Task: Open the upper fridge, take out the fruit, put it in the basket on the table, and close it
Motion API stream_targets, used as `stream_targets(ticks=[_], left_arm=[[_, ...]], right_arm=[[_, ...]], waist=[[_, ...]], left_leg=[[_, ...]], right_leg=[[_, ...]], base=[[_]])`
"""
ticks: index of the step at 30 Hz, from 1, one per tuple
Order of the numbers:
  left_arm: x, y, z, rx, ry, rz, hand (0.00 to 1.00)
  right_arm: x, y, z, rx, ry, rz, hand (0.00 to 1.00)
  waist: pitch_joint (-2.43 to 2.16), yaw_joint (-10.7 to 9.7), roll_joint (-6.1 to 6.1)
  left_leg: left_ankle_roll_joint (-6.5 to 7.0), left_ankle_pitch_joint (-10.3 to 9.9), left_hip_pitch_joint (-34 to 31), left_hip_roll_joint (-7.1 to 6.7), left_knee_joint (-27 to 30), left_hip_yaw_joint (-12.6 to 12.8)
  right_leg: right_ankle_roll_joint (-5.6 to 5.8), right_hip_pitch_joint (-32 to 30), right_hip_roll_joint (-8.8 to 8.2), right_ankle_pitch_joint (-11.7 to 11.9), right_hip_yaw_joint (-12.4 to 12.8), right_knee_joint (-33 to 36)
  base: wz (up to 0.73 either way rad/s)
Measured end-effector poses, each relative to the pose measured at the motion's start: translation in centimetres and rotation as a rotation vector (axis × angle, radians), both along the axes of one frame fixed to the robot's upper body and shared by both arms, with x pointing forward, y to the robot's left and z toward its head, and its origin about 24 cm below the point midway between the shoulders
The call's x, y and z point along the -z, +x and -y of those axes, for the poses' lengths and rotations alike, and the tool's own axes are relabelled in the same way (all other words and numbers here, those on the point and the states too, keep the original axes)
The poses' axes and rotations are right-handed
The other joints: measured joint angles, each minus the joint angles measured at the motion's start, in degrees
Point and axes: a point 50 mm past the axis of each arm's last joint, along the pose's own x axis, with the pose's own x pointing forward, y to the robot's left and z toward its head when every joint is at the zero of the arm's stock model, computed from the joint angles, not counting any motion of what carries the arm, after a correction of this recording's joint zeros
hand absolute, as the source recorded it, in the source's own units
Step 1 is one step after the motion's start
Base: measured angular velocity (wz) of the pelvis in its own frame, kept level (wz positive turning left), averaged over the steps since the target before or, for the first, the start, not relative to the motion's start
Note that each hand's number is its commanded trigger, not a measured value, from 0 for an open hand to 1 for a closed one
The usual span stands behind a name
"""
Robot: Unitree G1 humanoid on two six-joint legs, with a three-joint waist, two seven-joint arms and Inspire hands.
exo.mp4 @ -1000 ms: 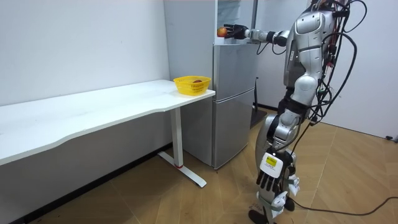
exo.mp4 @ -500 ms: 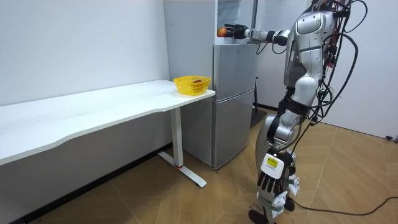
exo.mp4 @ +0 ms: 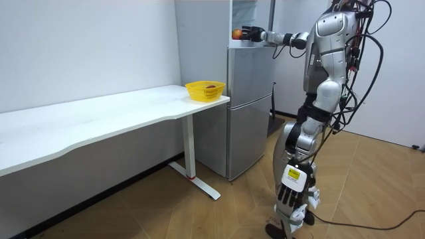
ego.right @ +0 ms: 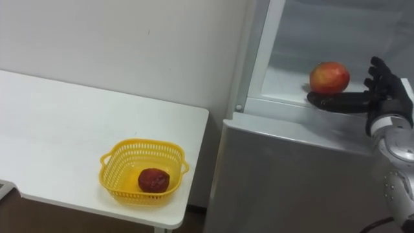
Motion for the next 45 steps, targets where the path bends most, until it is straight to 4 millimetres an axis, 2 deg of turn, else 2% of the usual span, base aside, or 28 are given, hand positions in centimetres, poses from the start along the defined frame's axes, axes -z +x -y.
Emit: stream_targets(ticks=[7,12,16,19,20,30,45], left_arm=[[0.0,1.0,0.0,0.051,0.002,0.010,0.00],[-0.1,1.2,-0.2,0.074,0.008,0.008,0.00],[-0.1,1.1,-0.5,0.075,0.015,0.004,0.00],[-0.2,1.1,-0.5,0.076,0.017,0.003,0.00],[-0.2,1.1,-0.5,0.077,0.016,0.003,0.00],[-0.2,1.3,-0.6,0.091,0.018,0.012,0.00],[-0.2,1.4,-0.6,0.092,0.016,0.014,0.00]], right_arm=[[0.0,0.1,-0.3,0.054,-0.035,-0.008,0.00],[0.0,0.0,-0.2,0.092,-0.033,-0.004,0.00],[0.0,-0.1,-0.1,0.115,-0.034,-0.004,0.00],[0.0,-0.1,-0.1,0.120,-0.038,-0.006,0.00],[0.1,-0.1,-0.1,0.121,-0.044,-0.008,0.00],[0.1,0.0,-0.5,0.118,-0.110,-0.011,0.00],[0.1,0.0,-0.5,0.117,-0.114,-0.012,0.00]], waist=[[-0.02,0.2,-0.11],[-0.20,0.7,-0.44],[-0.15,1.1,-0.42],[-0.12,1.2,-0.38],[0.03,1.2,-0.18],[0.02,1.1,-0.33],[-0.07,1.1,-0.47]], left_leg=[[-0.01,0.1,-0.7,0.00,0.2,0.0],[-0.02,0.1,-1.7,0.01,0.8,0.0],[-0.02,0.1,-1.9,0.01,0.9,-0.1],[-0.03,0.1,-2.0,0.01,0.9,-0.2],[-0.03,0.1,-2.0,0.00,0.9,-0.2],[-0.11,0.2,-2.7,0.02,1.0,-0.2],[-0.11,0.2,-2.7,0.02,1.0,-0.1]], right_leg=[[-0.01,-0.9,-0.09,0.0,-0.1,0.5],[-0.09,-1.7,-0.06,0.1,-0.1,0.6],[-0.12,-1.8,-0.06,0.1,-0.1,0.6],[-0.12,-1.8,-0.04,0.1,-0.2,0.6],[-0.12,-1.8,-0.03,0.1,-0.1,0.6],[-0.19,-2.6,0.00,0.1,0.0,0.7],[-0.19,-2.6,0.00,0.1,0.0,0.6]], base=[[0.00],[0.00],[0.00],[0.00],[0.00],[0.00],[0.00]])
